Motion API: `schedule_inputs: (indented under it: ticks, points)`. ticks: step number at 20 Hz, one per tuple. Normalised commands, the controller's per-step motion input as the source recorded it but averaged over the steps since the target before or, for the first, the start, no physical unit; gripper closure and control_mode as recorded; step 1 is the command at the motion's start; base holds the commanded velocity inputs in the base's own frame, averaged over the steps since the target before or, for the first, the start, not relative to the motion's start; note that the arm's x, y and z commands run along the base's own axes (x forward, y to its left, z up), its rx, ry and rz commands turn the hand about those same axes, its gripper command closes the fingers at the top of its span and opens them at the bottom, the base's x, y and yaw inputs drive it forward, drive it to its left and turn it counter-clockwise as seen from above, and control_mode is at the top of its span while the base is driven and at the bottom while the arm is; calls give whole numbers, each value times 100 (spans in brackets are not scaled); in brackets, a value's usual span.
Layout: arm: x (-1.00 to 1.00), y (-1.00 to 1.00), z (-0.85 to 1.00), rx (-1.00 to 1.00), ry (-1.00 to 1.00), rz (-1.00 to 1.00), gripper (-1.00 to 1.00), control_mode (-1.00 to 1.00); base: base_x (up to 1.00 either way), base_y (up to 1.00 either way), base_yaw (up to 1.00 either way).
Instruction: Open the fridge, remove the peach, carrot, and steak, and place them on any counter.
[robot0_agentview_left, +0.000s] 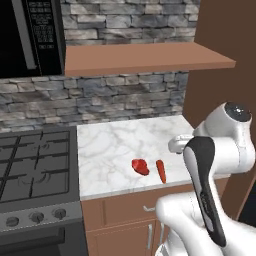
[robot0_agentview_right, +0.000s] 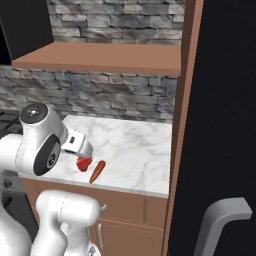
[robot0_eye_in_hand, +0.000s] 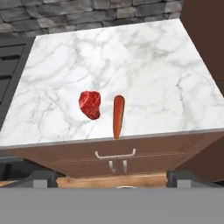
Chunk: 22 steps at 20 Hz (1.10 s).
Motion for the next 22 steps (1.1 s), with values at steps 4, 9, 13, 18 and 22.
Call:
schedule_inputs:
  ticks: [4, 9, 13, 18, 22]
  points:
    - [-86, 0, 96, -3, -3, 1, -100, -100, 0, 0, 0]
    - [-51, 0, 43, -2, 0, 0, -100, -100, 0, 0, 0]
    - [-35, 0, -10, 0, 1, 0, -100, -100, 0, 0, 0]
    - [-19, 0, -10, 0, 0, 0, -100, 100, -44, -6, 0]
    - [0, 0, 0, 0, 0, 0, -100, 100, -91, -16, 0]
